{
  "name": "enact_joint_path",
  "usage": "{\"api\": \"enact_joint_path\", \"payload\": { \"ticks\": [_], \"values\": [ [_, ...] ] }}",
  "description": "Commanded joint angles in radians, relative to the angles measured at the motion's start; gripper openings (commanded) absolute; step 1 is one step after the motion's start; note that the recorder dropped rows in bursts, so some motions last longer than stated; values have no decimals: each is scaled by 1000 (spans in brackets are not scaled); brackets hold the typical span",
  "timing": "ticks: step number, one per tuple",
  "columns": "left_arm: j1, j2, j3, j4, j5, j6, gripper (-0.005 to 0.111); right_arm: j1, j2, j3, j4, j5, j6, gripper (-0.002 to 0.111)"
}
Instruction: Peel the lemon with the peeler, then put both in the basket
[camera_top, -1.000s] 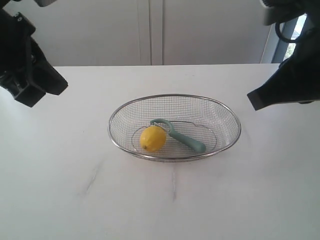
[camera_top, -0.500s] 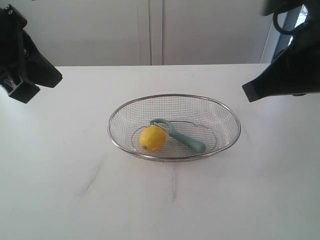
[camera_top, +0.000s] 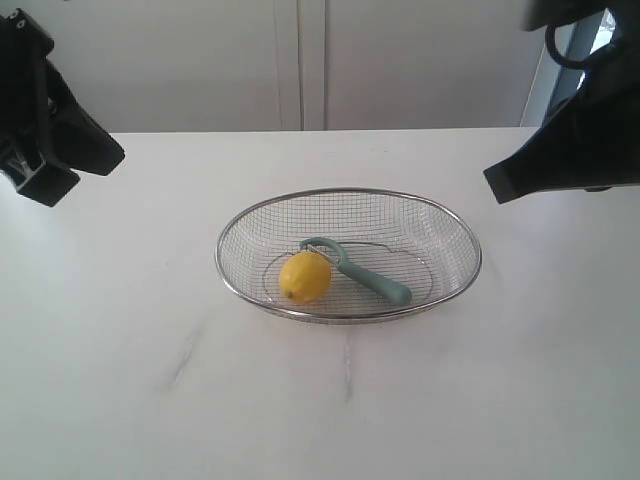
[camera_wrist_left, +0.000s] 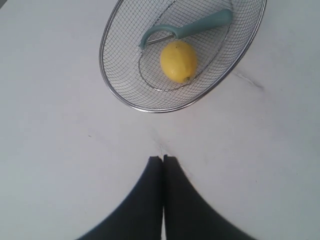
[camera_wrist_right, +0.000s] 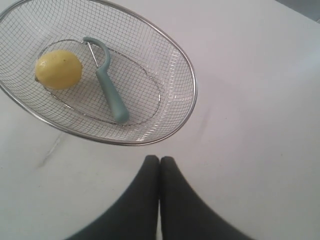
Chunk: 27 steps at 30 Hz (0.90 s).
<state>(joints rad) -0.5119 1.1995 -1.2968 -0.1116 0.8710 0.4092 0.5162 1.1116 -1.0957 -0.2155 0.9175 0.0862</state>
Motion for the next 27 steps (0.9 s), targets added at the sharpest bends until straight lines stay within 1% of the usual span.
{"api": "enact_joint_path", "payload": {
  "ticks": [1, 4, 6, 8, 12, 15, 16, 17, 18, 22, 23, 27],
  "values": [
    [3, -20, 5, -9, 12, -9, 0, -8, -4, 2, 1, -7, 0, 0],
    [3, -24, 5, -28, 12, -13, 0, -8, -4, 2, 1, -7, 0, 0],
    [3, -24, 10, -31, -13, -13, 0, -8, -4, 2, 1, -7, 0, 0],
    [18, -24, 35, -45, -97, -9, 0, -8, -4, 2, 1, -7, 0, 0],
    [98, -24, 134, -140, -317, -7, 0, -8, -4, 2, 1, -7, 0, 0],
    [170, -24, 232, -193, -419, -8, 0, -8, -4, 2, 1, -7, 0, 0],
    [216, -24, 307, -224, -476, -8, 0, -8, -4, 2, 1, -7, 0, 0],
    [235, -24, 346, -229, -506, -8, 0, -8, -4, 2, 1, -7, 0, 0],
    [266, -24, 427, -233, -577, -8, 0, -8, -4, 2, 1, -7, 0, 0],
    [292, -26, 570, -235, -731, -8, 0, -8, -4, 2, 1, -7, 0, 0],
    [292, -36, 652, -235, -832, -10, 0, -8, -4, 2, 1, -7, 0, 0],
    [299, -81, 814, -235, -1015, -11, 0, -8, -4, 2, 1, -7, 0, 0]
  ]
}}
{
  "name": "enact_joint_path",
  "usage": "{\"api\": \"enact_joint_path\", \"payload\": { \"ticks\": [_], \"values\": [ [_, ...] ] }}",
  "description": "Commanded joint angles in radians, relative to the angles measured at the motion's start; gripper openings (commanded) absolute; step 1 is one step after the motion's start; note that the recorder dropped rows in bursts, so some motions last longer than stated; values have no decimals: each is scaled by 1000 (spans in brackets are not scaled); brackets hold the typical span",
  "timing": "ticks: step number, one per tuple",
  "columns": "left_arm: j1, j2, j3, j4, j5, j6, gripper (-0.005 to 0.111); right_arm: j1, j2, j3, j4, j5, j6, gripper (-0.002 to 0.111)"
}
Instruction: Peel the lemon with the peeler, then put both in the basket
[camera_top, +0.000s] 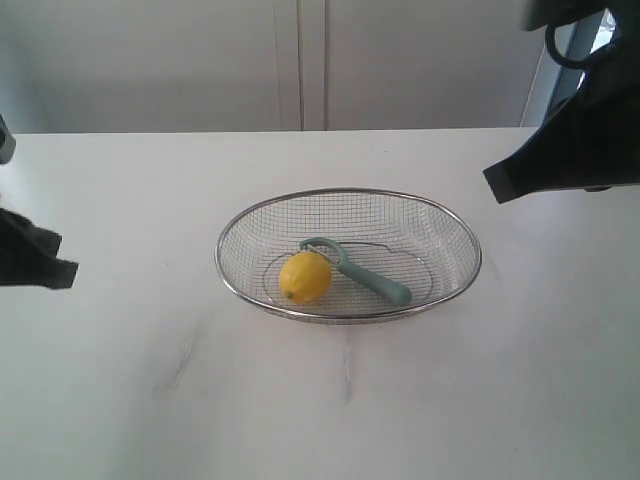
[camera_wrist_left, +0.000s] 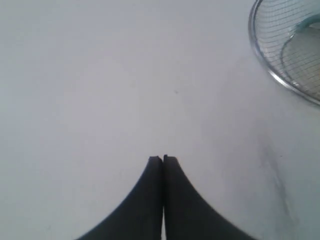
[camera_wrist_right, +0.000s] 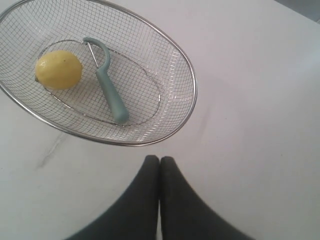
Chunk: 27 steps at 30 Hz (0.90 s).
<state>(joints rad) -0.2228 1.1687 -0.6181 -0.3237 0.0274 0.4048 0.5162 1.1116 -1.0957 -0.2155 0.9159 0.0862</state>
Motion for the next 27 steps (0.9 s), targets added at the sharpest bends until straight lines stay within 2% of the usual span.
{"api": "enact_joint_path", "payload": {
  "ticks": [1, 3, 8, 15, 23, 27],
  "values": [
    [19, -66, 180, -23, -211, -9, 0, -8, -4, 2, 1, -5, 0, 0],
    [50, -112, 263, -23, -267, -14, 0, -8, -4, 2, 1, -5, 0, 0],
    [120, -239, 438, -23, -274, -31, 0, -8, -4, 2, 1, -5, 0, 0],
    [156, -379, 610, -25, -287, -64, 0, -8, -4, 2, 1, -5, 0, 0],
    [156, -548, 618, -28, -215, -112, 0, -8, -4, 2, 1, -6, 0, 0],
    [156, -641, 618, -28, -95, -117, 0, -8, -4, 2, 1, -6, 0, 0]
  ]
}}
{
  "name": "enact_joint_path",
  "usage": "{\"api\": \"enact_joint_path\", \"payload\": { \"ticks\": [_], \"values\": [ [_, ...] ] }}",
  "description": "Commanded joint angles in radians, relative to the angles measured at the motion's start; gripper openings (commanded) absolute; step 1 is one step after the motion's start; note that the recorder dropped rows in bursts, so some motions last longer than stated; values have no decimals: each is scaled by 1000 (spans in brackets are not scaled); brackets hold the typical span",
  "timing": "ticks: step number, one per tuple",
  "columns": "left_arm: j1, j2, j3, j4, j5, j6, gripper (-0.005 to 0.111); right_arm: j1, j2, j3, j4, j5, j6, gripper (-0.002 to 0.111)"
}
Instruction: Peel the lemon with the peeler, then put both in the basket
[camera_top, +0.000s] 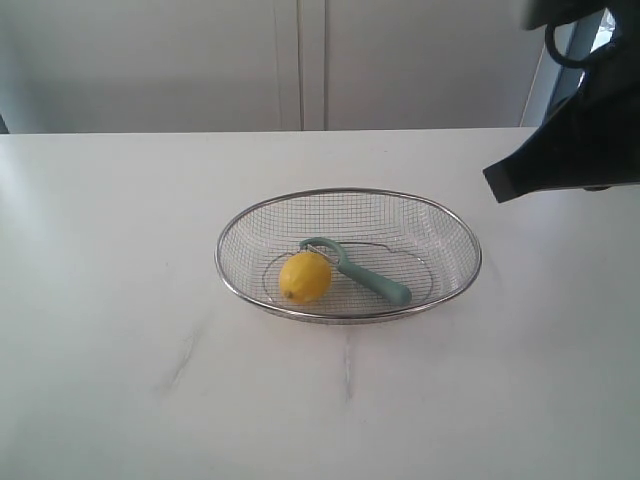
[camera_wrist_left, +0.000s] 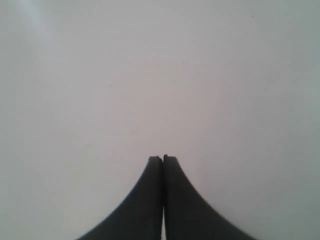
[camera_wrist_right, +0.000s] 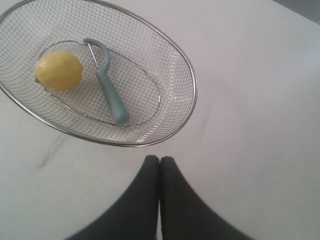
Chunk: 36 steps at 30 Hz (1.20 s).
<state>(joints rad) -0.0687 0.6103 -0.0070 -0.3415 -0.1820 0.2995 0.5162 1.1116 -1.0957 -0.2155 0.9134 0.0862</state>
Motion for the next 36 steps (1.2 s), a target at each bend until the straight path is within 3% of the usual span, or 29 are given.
{"api": "enact_joint_path", "payload": {
  "ticks": [1, 14, 24, 29, 36],
  "values": [
    [2, -114, 7, -10, 140, -7, 0, -8, -4, 2, 1, -4, 0, 0],
    [2, -610, 7, 28, 410, -4, 0, -8, -4, 2, 1, -4, 0, 0],
    [2, -610, 7, 31, 398, -35, 0, -8, -4, 2, 1, -4, 0, 0],
    [2, -610, 7, 238, 399, -220, 0, -8, -4, 2, -1, -4, 0, 0],
    [2, -610, 7, 243, 395, -215, 0, -8, -4, 2, -1, -4, 0, 0]
  ]
}}
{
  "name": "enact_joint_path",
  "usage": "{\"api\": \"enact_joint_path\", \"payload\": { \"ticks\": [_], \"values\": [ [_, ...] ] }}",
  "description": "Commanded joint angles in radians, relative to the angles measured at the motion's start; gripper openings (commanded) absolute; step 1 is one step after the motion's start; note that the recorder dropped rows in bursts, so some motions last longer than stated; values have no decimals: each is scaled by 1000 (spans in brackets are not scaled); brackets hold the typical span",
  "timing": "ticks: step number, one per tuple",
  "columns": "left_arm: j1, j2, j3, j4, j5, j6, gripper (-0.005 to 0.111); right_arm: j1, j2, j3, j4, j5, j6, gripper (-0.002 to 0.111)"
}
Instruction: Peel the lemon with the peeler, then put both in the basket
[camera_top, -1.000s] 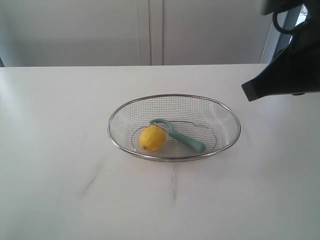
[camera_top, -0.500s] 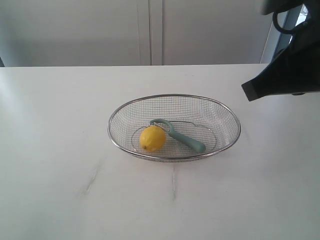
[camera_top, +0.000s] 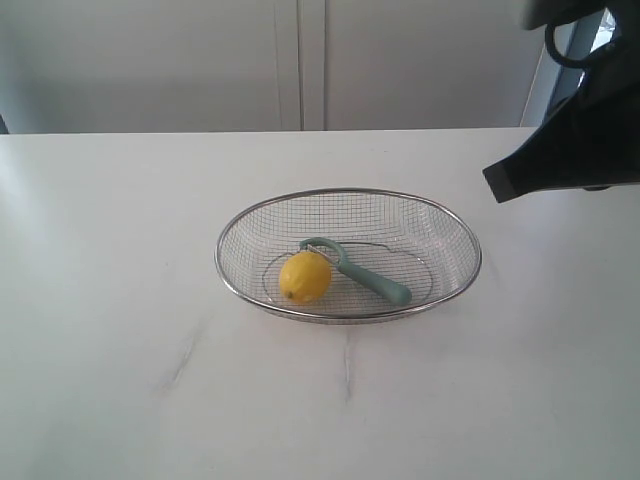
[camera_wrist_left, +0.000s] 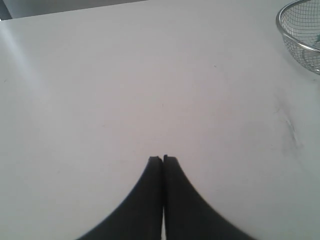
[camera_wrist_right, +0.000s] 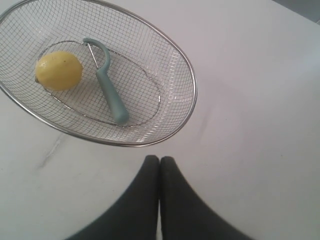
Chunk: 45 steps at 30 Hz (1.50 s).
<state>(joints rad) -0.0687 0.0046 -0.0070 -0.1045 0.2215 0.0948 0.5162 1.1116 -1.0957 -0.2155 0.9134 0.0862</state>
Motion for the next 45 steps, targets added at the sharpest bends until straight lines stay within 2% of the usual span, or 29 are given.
{"api": "enact_joint_path", "payload": {
  "ticks": [1, 38, 41, 45],
  "values": [
    [2, -5, 7, 6, -8, -8, 0, -8, -4, 2, -1, -4, 0, 0],
    [6, -5, 7, 10, -12, -17, 0, -8, -17, 2, 7, -4, 30, 0],
    [6, -5, 7, 10, -12, -17, 0, -41, -75, 7, 54, -44, 58, 0],
    [6, -5, 7, 10, -12, -17, 0, -171, -221, 96, 186, -230, 60, 0]
  ]
}}
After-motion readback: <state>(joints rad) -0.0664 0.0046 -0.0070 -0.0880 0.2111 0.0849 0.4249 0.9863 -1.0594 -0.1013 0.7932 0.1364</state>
